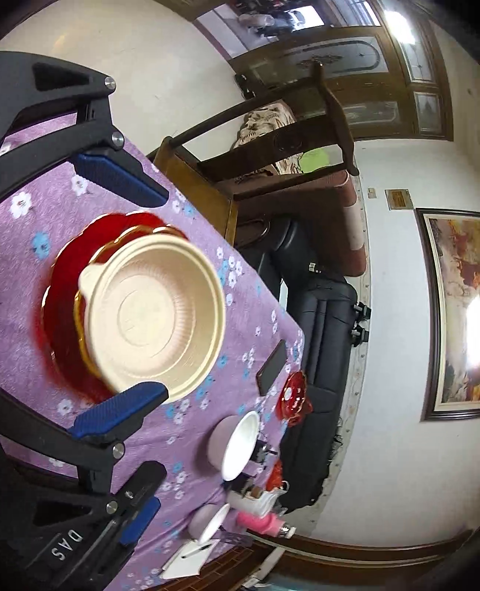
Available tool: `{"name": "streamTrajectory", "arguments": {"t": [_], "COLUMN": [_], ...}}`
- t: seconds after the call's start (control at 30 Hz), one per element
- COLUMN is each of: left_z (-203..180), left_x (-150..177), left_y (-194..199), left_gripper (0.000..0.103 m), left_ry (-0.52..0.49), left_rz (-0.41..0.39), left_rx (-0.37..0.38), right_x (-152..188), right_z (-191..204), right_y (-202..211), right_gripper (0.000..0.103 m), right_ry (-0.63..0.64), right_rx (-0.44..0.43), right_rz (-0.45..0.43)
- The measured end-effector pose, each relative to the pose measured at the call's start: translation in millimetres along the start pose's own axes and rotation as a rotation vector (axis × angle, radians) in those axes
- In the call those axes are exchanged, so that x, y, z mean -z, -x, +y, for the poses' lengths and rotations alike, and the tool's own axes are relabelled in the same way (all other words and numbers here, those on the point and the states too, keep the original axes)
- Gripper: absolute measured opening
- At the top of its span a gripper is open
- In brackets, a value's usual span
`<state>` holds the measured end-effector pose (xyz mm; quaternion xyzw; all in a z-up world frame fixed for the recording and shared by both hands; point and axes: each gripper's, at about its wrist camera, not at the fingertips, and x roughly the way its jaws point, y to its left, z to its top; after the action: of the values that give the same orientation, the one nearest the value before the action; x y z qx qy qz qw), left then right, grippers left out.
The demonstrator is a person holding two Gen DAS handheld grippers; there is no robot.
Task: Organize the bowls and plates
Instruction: 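Lower the beige bowl onto the red plates and open the right tool, then move the right tool to the white paper bowl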
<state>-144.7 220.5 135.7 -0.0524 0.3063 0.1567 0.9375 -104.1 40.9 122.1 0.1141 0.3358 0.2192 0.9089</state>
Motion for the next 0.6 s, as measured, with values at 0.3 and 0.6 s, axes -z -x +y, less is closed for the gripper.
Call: {"name": "streamTrajectory", "arguments": {"t": [0.3,0.6], "left_z": [-32,-59], "left_x": [5,7], "left_y": [23,44], "left_gripper": [0.095,0.095], "left_ry": [-0.089,-0.137], "left_rz": [-0.041,-0.066], "left_rx": [0.002,0.007], "right_x": [7,8], "right_z": [-28,-47], "right_y": [28,54], "right_gripper": [0.067,0.068], "right_ry": [-0.053,-0.076], "right_rx": [0.005,0.008], "right_rz": [-0.033,-0.082]}}
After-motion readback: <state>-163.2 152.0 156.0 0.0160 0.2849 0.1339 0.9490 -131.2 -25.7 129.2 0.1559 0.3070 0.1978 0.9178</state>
